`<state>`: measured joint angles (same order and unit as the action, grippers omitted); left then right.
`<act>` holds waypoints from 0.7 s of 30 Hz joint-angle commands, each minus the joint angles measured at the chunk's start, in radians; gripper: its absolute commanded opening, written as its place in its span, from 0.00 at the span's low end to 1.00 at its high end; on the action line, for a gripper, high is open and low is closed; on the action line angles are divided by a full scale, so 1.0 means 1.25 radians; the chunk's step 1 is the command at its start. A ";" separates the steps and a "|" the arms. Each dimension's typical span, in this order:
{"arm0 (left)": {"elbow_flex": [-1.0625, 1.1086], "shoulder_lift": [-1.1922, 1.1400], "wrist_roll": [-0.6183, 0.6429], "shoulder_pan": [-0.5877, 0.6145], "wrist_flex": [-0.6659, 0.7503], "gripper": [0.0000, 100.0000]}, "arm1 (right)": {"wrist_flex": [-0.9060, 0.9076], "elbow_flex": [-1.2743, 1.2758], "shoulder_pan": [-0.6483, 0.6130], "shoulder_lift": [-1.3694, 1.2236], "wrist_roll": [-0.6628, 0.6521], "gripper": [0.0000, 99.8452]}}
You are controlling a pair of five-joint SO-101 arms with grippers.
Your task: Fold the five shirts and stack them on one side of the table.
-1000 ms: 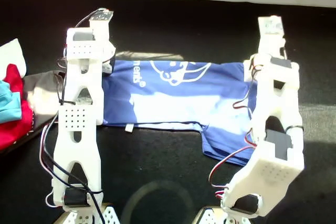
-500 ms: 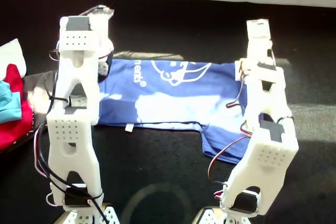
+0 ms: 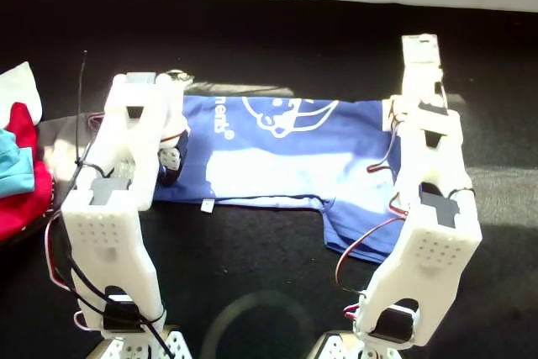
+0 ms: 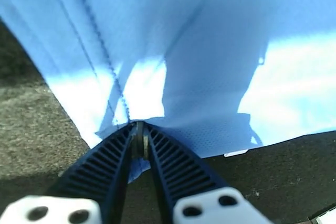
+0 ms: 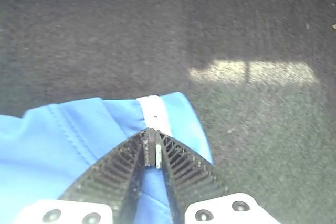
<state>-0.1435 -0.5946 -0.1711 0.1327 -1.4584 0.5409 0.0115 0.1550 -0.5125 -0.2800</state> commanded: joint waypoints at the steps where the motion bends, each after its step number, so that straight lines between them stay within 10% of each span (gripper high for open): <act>1: -0.028 0.014 -0.005 0.002 0.009 0.01 | -0.006 -0.029 0.014 0.034 0.001 0.01; 13: -0.024 0.304 -0.001 -0.039 -0.086 0.01 | 0.407 -0.023 0.002 0.431 -0.002 0.01; 21: 0.444 0.471 -0.001 -0.021 0.269 0.01 | 0.667 -0.023 -0.068 0.527 -0.053 0.01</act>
<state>0.2202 -0.0959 -0.1726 0.1005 -1.2988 1.2988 0.0115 0.0951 0.0875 -0.3337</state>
